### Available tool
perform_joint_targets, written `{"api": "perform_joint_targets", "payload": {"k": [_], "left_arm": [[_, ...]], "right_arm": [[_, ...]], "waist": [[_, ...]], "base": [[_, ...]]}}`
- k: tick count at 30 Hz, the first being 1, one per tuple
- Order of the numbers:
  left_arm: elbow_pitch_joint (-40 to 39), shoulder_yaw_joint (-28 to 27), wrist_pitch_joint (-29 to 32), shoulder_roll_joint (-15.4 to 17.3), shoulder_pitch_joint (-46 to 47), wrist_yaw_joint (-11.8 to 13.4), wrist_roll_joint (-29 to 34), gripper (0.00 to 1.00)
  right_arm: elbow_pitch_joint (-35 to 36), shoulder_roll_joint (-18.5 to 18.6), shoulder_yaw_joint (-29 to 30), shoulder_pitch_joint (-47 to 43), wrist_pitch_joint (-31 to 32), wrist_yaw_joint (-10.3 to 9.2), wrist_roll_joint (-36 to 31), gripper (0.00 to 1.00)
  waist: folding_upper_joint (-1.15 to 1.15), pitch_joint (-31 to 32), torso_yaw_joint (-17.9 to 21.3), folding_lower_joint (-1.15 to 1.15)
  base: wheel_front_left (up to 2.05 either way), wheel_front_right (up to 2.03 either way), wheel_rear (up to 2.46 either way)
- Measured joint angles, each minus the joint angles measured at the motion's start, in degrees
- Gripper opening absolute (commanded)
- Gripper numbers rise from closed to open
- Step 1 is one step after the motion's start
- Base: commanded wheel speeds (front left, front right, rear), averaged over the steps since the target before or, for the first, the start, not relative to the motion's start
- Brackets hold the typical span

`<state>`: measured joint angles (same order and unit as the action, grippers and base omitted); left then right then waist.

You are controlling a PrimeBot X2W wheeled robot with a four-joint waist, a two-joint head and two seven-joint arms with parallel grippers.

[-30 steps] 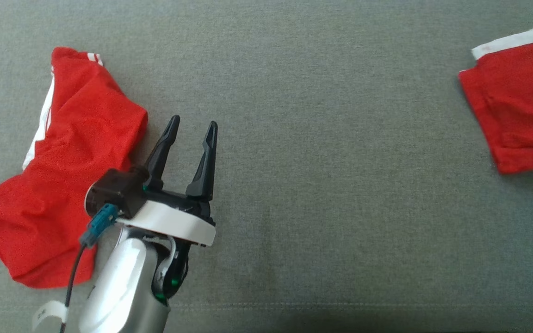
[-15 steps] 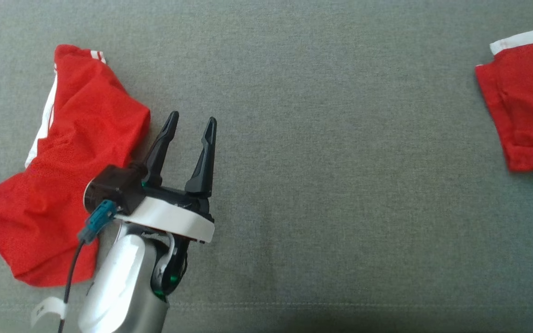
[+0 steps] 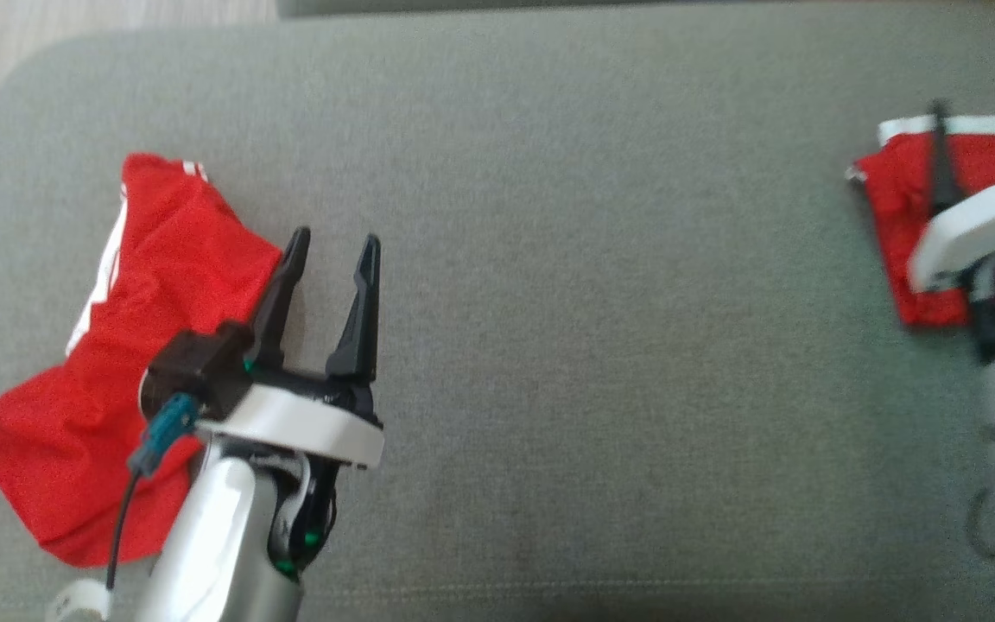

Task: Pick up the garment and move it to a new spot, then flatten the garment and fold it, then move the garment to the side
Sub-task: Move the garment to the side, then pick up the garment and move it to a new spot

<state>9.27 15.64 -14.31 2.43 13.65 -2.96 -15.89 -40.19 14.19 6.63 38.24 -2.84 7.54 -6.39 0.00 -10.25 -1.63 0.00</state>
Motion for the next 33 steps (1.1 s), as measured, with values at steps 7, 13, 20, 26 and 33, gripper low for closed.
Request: {"api": "perform_joint_targets", "payload": {"k": [7,13,20,26,33], "left_arm": [[-1.46,-2.24,0.0,0.01,-4.35,0.54,0.01,1.0],[-1.82,-3.65,0.0,0.03,-8.17,0.93,0.01,1.0],[-1.76,-5.24,0.0,0.05,-12.9,1.04,-1.18,1.0],[-1.91,-5.26,0.0,0.1,-14.35,1.43,-0.99,1.0],[-2.59,-5.26,0.0,0.11,-14.97,1.9,-0.75,1.0]], "right_arm": [[6.54,-8.39,-3.69,-9.59,-4.39,0.0,7.26,1.0],[12.14,-10.54,-7.19,-19.92,-6.44,0.0,11.12,1.0],[16.72,-11.16,-10.5,-29.0,-9.25,0.0,16.95,1.0],[18.37,-11.25,-10.94,-32.37,-10.36,0.0,19.52,1.0],[19.34,-11.36,-11.14,-33.17,-10.89,0.0,19.42,1.0]], "waist": [[0.0,5.73,0.77,0.0],[0.0,9.96,1.09,0.0],[0.0,12.11,1.62,0.0],[0.0,12.73,1.92,0.0],[0.0,13.13,2.36,0.0]], "base": [[0.0,0.0,0.0],[0.0,0.0,0.0],[0.0,0.0,0.0],[0.0,0.0,0.0],[0.0,0.0,0.0]]}}
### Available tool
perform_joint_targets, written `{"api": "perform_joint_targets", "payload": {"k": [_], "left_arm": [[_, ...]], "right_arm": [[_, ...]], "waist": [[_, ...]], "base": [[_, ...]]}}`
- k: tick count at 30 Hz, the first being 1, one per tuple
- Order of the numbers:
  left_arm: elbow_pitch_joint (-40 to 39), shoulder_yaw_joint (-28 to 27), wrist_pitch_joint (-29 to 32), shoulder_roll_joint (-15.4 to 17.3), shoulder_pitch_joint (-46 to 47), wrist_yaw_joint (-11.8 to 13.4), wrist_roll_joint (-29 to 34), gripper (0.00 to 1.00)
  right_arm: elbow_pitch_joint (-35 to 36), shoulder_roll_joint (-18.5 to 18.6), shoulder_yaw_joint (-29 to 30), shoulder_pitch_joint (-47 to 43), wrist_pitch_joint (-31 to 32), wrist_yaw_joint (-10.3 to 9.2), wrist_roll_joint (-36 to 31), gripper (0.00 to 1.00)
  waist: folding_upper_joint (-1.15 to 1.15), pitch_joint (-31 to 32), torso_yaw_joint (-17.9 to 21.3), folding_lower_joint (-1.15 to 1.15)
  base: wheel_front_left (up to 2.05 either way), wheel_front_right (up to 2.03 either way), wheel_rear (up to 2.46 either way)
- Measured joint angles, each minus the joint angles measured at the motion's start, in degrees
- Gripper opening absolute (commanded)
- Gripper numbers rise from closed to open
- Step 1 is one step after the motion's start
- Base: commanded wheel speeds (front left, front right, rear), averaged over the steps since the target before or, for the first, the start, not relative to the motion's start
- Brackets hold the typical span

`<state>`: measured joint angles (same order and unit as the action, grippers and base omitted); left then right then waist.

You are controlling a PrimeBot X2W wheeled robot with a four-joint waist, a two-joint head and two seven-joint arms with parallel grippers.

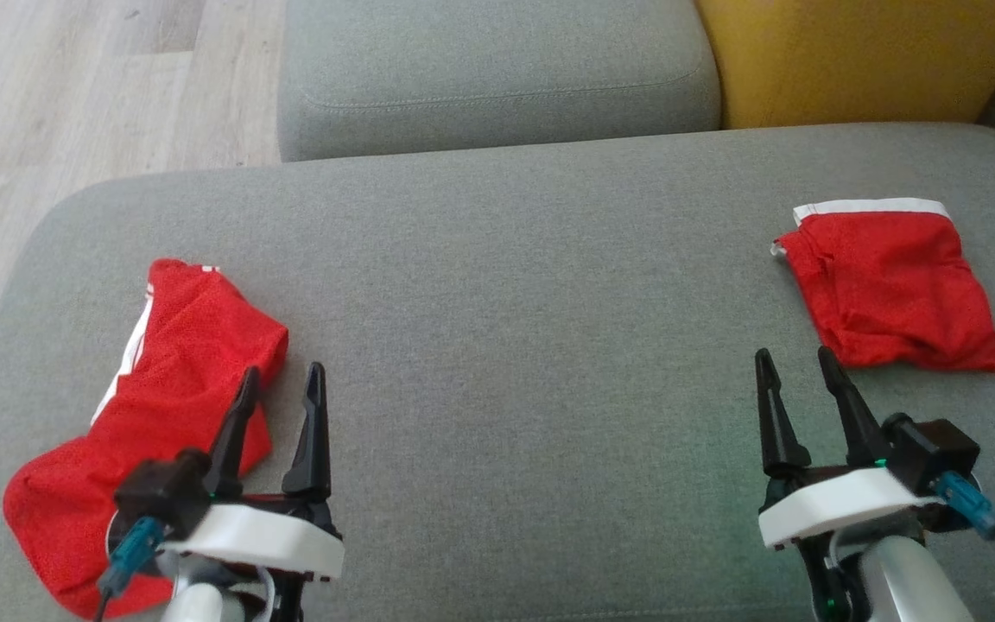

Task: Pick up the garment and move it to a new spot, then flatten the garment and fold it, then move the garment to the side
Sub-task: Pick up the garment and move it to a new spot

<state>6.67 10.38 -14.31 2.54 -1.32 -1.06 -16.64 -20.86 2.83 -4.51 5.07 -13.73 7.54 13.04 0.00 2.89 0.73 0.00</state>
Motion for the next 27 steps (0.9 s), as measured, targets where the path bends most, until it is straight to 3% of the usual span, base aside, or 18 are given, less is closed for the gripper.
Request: {"api": "perform_joint_targets", "payload": {"k": [18,27], "left_arm": [[-0.77,0.1,0.0,0.0,-1.03,0.58,0.02,1.0],[-0.7,0.02,0.0,0.0,-0.91,0.59,0.29,1.0]], "right_arm": [[0.04,-0.02,-0.21,-0.12,-0.23,0.0,0.02,1.0],[-0.09,-0.02,-1.71,-0.19,-0.23,0.0,0.67,1.0]], "waist": [[0.0,-0.28,0.14,0.0],[0.0,-0.32,-2.93,0.0]], "base": [[0.0,0.0,0.0],[0.0,0.0,0.0]]}}
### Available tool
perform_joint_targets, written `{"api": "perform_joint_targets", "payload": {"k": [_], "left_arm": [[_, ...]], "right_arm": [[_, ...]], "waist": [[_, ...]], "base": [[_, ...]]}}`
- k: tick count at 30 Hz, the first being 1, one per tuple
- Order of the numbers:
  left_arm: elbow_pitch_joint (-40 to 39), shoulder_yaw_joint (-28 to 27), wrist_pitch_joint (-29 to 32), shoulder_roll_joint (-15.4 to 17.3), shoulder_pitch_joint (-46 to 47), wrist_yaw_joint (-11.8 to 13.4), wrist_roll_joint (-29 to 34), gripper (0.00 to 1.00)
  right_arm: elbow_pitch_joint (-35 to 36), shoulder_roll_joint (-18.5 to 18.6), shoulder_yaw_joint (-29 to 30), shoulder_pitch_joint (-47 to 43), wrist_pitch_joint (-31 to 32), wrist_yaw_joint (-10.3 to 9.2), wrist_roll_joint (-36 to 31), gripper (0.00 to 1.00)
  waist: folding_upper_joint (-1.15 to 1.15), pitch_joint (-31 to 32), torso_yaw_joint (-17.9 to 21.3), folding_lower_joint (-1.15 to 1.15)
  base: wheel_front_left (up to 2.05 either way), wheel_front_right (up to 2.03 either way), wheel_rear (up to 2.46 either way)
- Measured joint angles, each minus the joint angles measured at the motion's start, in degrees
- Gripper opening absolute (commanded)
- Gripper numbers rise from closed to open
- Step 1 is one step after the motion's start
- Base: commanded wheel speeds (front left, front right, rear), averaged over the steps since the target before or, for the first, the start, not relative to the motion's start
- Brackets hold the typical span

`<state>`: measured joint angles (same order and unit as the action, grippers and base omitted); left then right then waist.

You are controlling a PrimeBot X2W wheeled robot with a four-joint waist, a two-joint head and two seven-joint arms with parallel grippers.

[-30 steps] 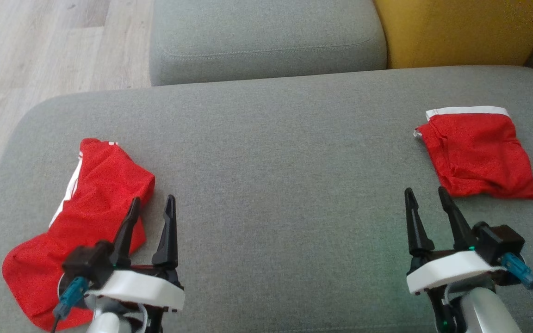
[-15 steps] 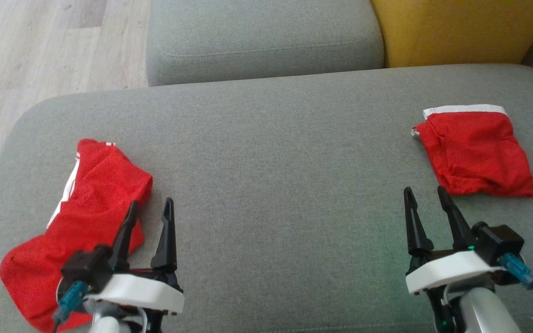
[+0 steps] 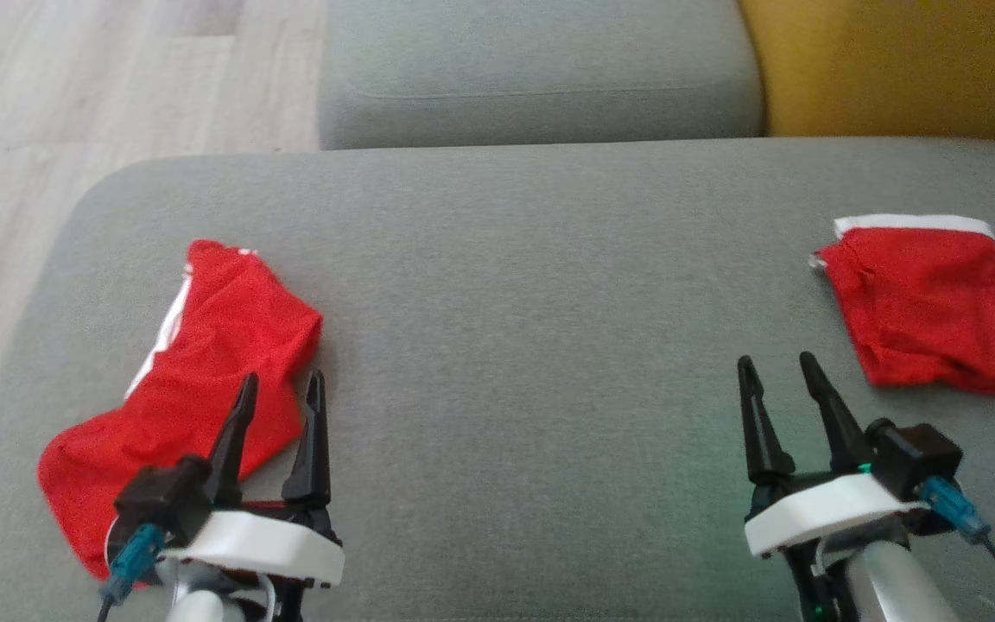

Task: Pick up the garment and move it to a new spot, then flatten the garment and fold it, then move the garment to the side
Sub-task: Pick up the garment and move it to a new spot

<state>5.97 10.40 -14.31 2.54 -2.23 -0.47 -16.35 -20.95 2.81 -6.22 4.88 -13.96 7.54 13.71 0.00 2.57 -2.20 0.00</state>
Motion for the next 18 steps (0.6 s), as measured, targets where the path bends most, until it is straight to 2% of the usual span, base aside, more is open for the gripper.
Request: {"api": "perform_joint_targets", "payload": {"k": [8,18], "left_arm": [[0.51,-0.45,0.0,0.01,-0.03,-0.01,0.8,1.0],[1.05,-3.97,0.0,0.16,-0.59,-0.54,1.83,1.0]], "right_arm": [[-0.27,-0.02,-2.9,-1.42,0.01,0.0,1.88,1.0],[-1.42,-0.05,-6.98,-1.47,0.01,0.0,4.27,1.0]], "waist": [[0.0,0.56,-5.76,0.0],[0.0,1.62,-14.36,0.0]], "base": [[0.0,0.0,0.0],[0.0,0.0,0.0]]}}
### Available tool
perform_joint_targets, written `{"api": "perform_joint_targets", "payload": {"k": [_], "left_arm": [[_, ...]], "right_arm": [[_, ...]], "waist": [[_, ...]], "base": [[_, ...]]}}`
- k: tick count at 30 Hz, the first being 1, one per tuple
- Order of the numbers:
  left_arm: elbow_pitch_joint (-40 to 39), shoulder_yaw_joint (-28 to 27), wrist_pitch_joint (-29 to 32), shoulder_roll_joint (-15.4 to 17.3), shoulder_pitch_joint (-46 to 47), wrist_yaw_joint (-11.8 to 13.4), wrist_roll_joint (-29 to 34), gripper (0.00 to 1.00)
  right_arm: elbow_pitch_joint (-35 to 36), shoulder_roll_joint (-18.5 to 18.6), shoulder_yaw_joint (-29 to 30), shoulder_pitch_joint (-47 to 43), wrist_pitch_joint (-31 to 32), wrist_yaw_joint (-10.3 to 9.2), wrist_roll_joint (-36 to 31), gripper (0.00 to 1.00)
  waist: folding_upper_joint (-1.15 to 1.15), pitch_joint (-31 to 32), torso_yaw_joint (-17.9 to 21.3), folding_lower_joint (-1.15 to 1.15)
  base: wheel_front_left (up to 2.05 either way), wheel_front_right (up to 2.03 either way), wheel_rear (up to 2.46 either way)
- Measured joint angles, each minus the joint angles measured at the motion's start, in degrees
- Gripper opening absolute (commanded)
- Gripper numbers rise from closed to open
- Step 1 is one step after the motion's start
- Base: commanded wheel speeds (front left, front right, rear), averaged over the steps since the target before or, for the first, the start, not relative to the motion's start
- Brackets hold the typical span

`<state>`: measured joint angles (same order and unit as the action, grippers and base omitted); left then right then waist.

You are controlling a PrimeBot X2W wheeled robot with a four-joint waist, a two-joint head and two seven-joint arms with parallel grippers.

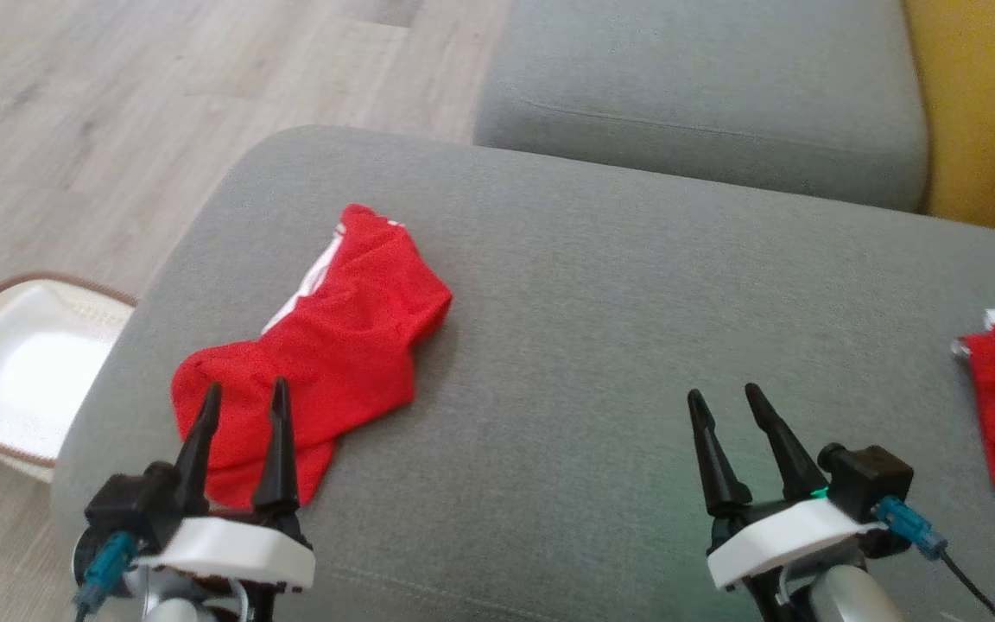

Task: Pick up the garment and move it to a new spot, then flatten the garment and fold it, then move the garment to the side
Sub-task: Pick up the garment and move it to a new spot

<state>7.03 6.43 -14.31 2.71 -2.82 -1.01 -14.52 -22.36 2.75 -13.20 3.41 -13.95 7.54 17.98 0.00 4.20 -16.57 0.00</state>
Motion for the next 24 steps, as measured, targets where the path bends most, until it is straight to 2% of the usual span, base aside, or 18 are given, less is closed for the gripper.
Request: {"api": "perform_joint_targets", "payload": {"k": [9,17,21,24], "left_arm": [[0.04,-1.41,0.0,0.0,-0.73,-0.54,0.82,1.0],[-0.44,-2.59,0.0,-0.02,-0.62,-0.55,0.81,1.0],[-0.53,-3.93,0.0,-0.02,0.79,-0.62,0.82,1.0],[0.55,-4.97,0.0,-0.1,4.54,-1.62,1.88,1.0]], "right_arm": [[-0.94,-0.01,-1.04,-0.01,-0.01,0.0,0.77,1.0],[-0.97,-0.01,-1.03,0.03,-0.26,0.0,0.99,1.0],[-0.3,-0.02,0.65,0.89,-0.15,0.0,0.0,1.0],[1.13,-0.02,2.25,2.24,0.58,0.0,-1.1,1.0]], "waist": [[0.0,0.46,-3.68,0.0],[0.0,-1.07,-3.06,0.0],[0.0,-3.73,-2.47,0.0],[0.0,-6.37,-1.98,0.0]], "base": [[0.0,0.0,0.0],[0.0,0.0,0.0],[0.0,0.0,0.0],[0.0,0.0,0.0]]}}
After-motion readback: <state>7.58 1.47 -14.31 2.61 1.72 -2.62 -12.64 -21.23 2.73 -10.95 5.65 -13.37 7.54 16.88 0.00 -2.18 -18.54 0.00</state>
